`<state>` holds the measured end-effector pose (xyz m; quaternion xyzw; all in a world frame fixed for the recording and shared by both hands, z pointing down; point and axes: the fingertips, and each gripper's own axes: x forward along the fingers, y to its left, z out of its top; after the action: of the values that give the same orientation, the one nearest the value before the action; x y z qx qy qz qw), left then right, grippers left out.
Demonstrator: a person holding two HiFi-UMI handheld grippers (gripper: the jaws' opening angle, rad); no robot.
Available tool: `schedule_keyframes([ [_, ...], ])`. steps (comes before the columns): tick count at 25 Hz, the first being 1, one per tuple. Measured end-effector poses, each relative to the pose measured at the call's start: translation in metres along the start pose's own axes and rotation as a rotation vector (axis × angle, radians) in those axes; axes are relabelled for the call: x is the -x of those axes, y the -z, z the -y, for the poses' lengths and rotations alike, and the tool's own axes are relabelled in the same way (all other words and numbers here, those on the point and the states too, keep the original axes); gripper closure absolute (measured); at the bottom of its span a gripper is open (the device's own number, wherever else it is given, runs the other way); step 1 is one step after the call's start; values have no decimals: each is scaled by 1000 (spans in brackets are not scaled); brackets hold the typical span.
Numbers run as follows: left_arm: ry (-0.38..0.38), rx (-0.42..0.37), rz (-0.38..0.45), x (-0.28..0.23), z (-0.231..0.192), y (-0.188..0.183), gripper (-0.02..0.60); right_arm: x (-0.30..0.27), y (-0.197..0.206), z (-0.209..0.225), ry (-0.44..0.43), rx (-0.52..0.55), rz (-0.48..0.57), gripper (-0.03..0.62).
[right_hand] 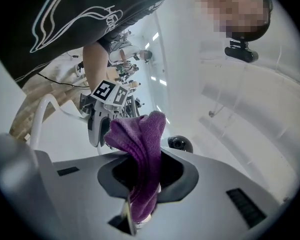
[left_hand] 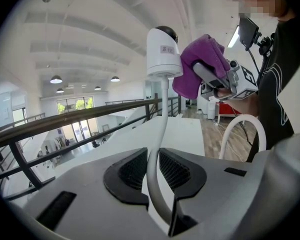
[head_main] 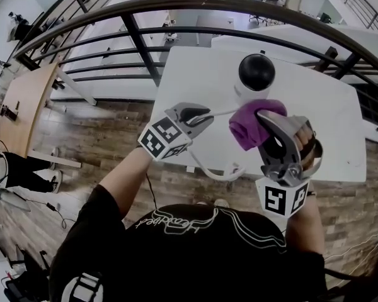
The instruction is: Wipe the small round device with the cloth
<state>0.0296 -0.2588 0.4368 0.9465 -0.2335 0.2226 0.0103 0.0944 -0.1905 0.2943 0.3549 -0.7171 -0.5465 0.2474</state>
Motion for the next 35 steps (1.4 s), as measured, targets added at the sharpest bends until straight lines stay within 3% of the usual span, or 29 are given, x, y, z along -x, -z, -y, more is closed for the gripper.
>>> schedule_keyframes([
  [8, 3, -4, 3, 1, 2, -1, 505, 9, 7, -22, -70, -50, -48, 533],
  [13, 5, -15, 1, -1, -1, -1, 505, 19, 14, -22, -37, -96, -105, 533],
  [20, 19, -21, -4, -1, -2, -1, 506, 36, 28, -10, 29, -267, -150, 533],
  [28, 13, -20, -19, 1, 1, -4, 506, 33, 56, 32, 115, -428, -74, 533],
  [35, -15, -7, -48, -1, 4, -6, 505, 17, 87, 64, 116, -511, 11, 533],
])
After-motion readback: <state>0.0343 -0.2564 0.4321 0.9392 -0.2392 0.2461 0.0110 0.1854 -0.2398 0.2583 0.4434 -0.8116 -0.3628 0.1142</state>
